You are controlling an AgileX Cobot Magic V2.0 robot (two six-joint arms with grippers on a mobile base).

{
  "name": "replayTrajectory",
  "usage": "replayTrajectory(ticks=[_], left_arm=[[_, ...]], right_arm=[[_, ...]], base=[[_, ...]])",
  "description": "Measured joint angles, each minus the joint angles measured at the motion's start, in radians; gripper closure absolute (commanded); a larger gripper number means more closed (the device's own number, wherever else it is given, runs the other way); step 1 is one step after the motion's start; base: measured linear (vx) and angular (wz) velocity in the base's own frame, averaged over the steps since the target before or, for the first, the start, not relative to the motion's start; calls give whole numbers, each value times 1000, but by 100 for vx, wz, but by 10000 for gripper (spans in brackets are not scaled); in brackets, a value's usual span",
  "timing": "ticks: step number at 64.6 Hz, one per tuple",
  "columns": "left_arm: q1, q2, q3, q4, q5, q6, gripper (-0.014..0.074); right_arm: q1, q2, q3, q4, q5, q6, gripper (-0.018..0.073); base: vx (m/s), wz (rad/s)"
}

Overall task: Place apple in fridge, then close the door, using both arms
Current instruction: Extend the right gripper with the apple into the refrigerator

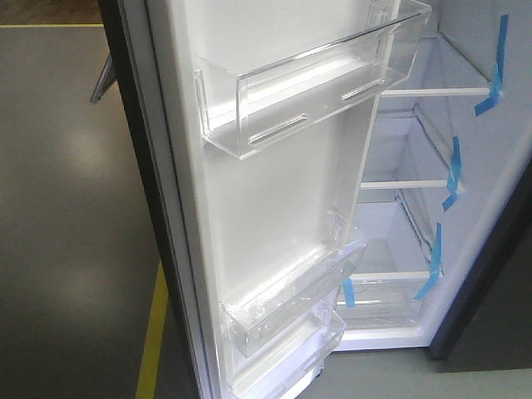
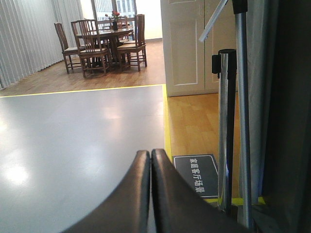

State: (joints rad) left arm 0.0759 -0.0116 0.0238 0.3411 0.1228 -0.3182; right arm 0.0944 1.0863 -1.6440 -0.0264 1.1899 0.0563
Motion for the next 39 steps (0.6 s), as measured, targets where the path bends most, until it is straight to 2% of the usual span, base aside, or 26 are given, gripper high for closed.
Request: replayTrajectory(ticks=[39], left_arm=[[0, 0, 0, 0, 0, 0, 602]], right_arm=[[0, 0, 0, -23, -4, 0, 481]], base=[[0, 0]])
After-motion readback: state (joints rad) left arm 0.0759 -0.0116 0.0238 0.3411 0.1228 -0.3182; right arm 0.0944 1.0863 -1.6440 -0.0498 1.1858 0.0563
